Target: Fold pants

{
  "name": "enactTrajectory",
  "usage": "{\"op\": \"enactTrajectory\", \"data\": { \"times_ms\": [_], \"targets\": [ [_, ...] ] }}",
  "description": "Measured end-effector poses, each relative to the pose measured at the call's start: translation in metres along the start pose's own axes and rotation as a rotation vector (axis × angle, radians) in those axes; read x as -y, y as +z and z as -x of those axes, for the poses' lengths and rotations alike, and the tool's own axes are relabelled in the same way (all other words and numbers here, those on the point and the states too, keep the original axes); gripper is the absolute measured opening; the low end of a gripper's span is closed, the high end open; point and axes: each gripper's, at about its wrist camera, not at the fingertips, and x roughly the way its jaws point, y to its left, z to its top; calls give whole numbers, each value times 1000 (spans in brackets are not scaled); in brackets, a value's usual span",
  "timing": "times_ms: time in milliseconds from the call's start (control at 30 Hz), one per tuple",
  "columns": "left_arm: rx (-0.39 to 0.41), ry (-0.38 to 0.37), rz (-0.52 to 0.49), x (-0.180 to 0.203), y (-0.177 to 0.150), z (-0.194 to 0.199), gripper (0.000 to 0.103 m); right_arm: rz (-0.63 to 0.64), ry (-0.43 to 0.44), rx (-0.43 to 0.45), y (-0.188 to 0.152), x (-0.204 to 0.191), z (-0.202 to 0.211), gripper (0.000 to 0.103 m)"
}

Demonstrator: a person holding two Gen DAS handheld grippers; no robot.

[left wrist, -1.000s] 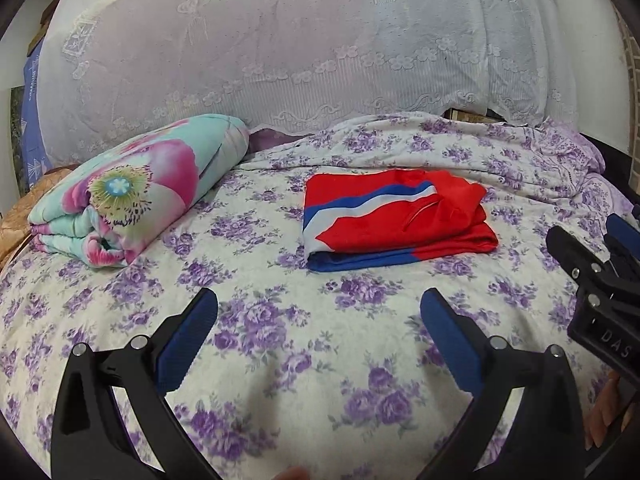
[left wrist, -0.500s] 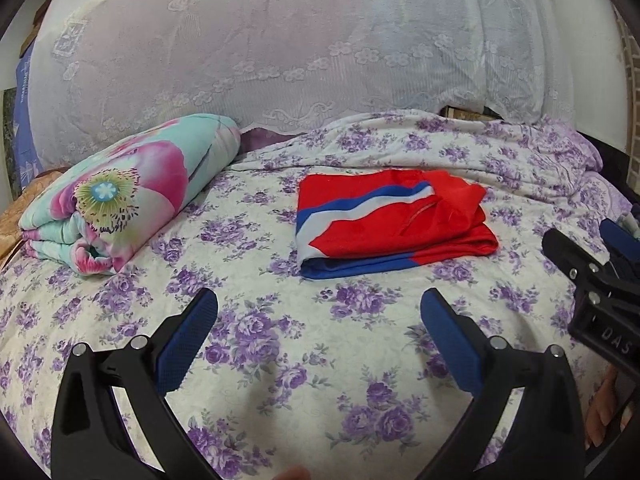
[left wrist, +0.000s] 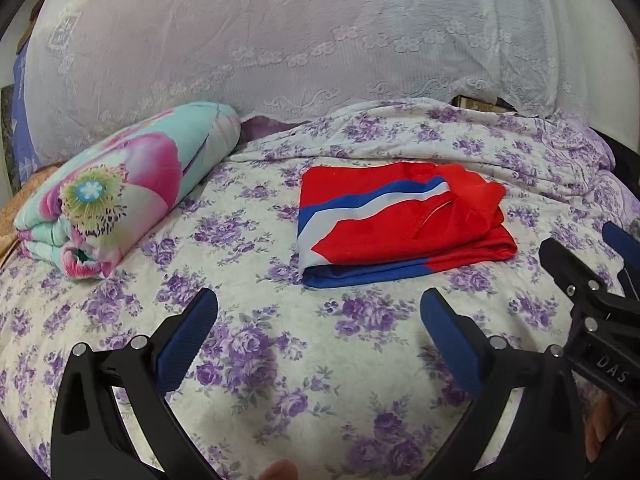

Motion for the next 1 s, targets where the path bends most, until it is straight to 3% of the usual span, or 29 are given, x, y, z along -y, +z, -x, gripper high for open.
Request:
{"op": "enactTrajectory", "data": {
  "times_ms": [1000],
  "targets": [
    [15, 10, -34, 6, -4, 6, 99, -41, 10, 4, -2, 7, 4, 100]
  ]
}}
